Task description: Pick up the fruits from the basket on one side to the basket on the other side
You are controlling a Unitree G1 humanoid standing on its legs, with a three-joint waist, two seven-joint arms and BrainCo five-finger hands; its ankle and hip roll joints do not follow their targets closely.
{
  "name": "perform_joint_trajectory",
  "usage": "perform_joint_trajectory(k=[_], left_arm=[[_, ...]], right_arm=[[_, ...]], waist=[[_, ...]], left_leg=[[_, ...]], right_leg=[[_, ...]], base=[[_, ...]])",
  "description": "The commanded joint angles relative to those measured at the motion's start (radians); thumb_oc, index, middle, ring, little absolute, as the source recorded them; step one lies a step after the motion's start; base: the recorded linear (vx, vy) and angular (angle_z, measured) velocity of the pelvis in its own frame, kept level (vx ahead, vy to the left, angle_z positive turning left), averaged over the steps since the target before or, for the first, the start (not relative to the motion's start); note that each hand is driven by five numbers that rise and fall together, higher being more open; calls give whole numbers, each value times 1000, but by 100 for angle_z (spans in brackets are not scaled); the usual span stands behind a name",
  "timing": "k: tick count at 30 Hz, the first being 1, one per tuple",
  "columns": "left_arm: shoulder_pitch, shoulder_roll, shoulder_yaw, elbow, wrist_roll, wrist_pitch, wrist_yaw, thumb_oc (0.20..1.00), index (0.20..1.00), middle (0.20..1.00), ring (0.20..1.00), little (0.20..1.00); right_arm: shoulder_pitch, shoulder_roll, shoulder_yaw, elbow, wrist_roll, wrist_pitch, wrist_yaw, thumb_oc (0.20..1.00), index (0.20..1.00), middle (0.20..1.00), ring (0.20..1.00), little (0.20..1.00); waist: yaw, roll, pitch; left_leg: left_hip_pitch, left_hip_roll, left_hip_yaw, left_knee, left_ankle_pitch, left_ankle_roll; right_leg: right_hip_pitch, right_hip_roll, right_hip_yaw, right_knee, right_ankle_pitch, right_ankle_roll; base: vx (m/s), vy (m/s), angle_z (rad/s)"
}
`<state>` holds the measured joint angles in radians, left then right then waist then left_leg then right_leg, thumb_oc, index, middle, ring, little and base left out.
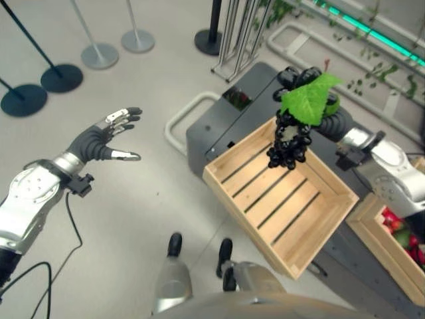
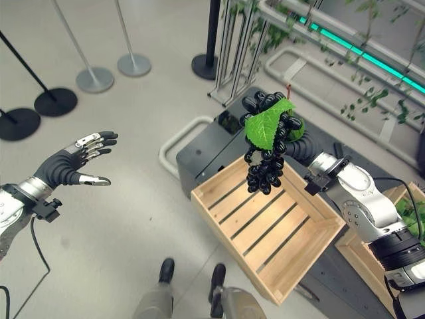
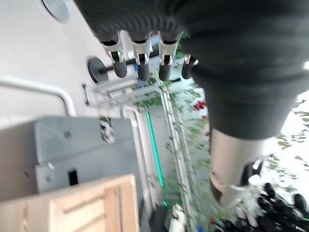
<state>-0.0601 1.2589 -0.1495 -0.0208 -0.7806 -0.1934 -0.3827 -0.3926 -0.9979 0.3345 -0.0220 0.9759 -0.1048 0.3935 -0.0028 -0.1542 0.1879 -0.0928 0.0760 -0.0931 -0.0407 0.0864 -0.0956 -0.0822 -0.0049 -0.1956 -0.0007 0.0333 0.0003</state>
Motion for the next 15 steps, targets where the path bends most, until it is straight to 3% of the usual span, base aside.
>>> perform_joint_trajectory(k=[1,3,6,7,8,9,10,11,15], left_arm=[[-68,56,-8,-12,-125,2,-55,1000,1000,1000,1000,1000],[-188,110,-113,-29,-182,19,-83,1000,1000,1000,1000,1000],[-286,125,-204,-30,-193,24,-86,1000,1000,1000,1000,1000],[-421,118,-330,-25,-197,24,-82,1000,1000,1000,1000,1000],[-435,117,-344,-21,-198,24,-82,1000,1000,1000,1000,1000],[-542,102,-452,-8,-194,30,-84,1000,1000,1000,1000,1000],[-559,100,-468,-4,-195,29,-84,1000,1000,1000,1000,1000],[-706,77,-613,10,-179,34,-90,1000,1000,1000,1000,1000],[-857,20,-760,39,-178,32,-85,1000,1000,1000,1000,1000]], right_arm=[[-73,-15,31,-26,39,-81,6,200,200,200,200,200],[-115,-31,86,-15,42,-84,7,200,200,200,200,200],[-143,-35,113,-8,32,-87,3,200,200,200,200,200],[-176,-23,146,0,30,-88,0,200,200,200,200,200],[-173,-24,142,1,30,-88,0,200,200,200,200,200],[-217,-14,178,13,24,-93,-6,200,200,200,200,200],[-213,-13,174,14,24,-93,-6,200,200,200,200,200],[-273,12,224,40,22,-91,-12,200,200,200,200,200],[-328,39,274,51,27,-91,-17,200,200,200,200,200]], waist=[[-14,-26,-57],[-19,-32,-82],[-24,-33,-96],[-27,-35,-109],[-24,-36,-108],[-32,-37,-120],[-28,-39,-119],[-37,-36,-133],[-36,-42,-144]], left_leg=[[56,6,35,28,-87,11],[81,12,48,22,-93,9],[94,14,53,20,-96,10],[107,16,56,16,-99,9],[108,17,56,16,-99,9],[118,19,59,14,-102,10],[119,19,59,14,-102,10],[131,21,64,12,-105,9],[146,22,73,10,-109,9]], right_leg=[[27,-87,12,46,2,166],[46,-82,22,37,2,168],[56,-80,26,34,0,168],[67,-78,27,32,-2,168],[67,-78,27,32,-2,168],[76,-76,29,30,-2,169],[77,-76,29,30,-3,169],[84,-75,34,27,-4,169],[95,-73,42,26,-7,169]], base=[[67,7,-12],[75,3,-19],[52,4,-11],[44,2,-6],[55,-4,-7],[22,-6,-4],[57,-3,-2],[35,3,-4],[33,9,-13]])
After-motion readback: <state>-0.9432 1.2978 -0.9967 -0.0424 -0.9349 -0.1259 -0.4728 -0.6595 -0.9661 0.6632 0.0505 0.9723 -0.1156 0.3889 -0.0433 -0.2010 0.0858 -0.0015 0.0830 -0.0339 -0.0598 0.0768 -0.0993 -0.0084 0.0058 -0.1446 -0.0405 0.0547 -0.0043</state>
